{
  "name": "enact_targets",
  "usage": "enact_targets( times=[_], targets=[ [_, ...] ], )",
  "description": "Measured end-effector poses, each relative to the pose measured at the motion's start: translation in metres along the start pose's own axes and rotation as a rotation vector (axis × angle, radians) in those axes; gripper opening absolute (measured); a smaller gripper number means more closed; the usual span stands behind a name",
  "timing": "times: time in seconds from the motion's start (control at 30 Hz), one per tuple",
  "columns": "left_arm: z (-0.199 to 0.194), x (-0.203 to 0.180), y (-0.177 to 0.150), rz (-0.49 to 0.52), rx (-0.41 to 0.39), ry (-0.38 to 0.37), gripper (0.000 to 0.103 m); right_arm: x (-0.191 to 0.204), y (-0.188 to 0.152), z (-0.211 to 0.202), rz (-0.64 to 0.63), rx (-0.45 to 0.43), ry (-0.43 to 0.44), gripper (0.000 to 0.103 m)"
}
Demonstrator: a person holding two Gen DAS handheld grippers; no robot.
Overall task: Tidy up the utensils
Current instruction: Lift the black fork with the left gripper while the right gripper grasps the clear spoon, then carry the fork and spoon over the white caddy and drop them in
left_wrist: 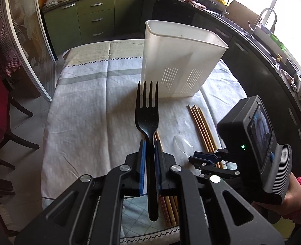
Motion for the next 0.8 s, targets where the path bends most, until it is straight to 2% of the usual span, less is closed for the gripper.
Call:
enact_targets(
  times=[0.17,0.3,0.4,0.57,0.67,0.8],
  targets=[
    [-0.01,0.006,0.012,-0.026,-0.043,-0.014,0.009,0.004,0.007,-0.032,0.025,-0.162,0.122,0.01],
    [-0.031,0.005,0.037,-0.046,-0.13,-0.045,0.009,-0.003,0.011,-0.065,0.058,-0.322,0.212,0.009],
    [-0.057,-0.003,0.063,-0.043,-0.243,-0.068,0.009,-0.029,0.02,-0.104,0.081,-0.437,0.242,0.009],
    [-0.092,-0.019,0.116,-0.026,-0.489,-0.101,0.009,-0.036,0.026,-0.147,0.084,-0.579,0.248,0.009],
    [-0.091,-0.025,0.144,-0.018,-0.634,-0.092,0.009,-0.032,0.026,-0.159,0.081,-0.636,0.243,0.009],
    [-0.065,-0.028,0.171,-0.027,-0.702,-0.08,0.009,-0.039,0.03,-0.179,0.075,-0.681,0.228,0.009]
  ],
)
Point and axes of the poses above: each gripper's, at about its wrist camera, not at the fingertips, and z roughly the way its jaws point, x to its left, y to its top, the point moved 4 cm from there along z, roughly the way its jaws point, and after that the axes turned 3 degrees about y, right-handed, at the moved point
